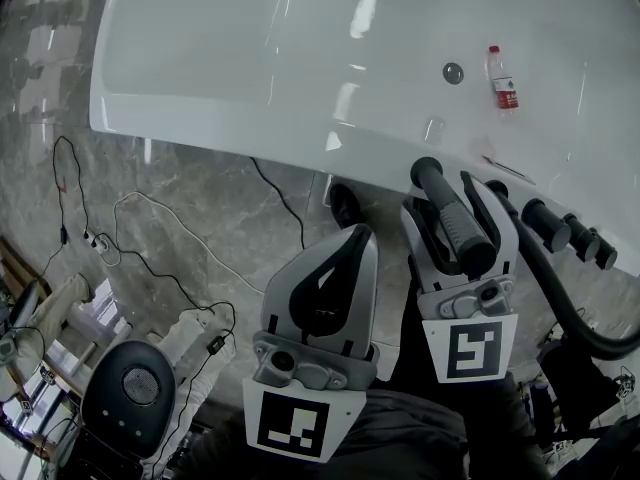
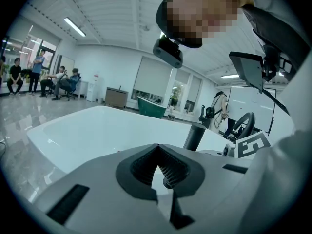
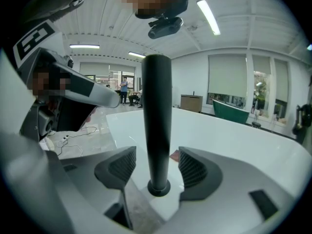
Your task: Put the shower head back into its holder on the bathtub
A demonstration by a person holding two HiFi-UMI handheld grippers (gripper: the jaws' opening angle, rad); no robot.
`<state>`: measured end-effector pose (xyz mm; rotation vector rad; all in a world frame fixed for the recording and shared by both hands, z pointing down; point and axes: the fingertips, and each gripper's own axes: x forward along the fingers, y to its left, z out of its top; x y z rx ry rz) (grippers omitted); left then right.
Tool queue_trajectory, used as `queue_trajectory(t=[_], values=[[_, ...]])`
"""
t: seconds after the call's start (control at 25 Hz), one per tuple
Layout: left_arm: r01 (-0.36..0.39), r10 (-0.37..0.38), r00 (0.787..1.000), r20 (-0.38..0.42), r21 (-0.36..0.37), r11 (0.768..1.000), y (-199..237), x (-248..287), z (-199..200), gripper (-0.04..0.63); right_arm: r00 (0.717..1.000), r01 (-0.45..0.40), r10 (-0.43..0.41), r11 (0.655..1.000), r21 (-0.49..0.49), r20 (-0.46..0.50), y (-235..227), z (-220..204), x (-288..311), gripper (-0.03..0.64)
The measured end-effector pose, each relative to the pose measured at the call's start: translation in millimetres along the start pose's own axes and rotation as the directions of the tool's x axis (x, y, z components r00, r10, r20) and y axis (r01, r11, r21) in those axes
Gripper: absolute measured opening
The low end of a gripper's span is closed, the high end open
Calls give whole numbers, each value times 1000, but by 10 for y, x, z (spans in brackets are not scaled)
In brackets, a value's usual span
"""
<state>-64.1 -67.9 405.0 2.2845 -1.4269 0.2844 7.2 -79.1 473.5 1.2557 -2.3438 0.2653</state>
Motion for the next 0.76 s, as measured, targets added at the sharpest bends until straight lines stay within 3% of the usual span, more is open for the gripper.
queue_trajectory(t=[0.76], values=[[3, -3, 1000, 13, 11, 1000, -9, -26, 97, 3, 999, -11, 12, 1000, -21, 30, 30, 128, 7, 262]])
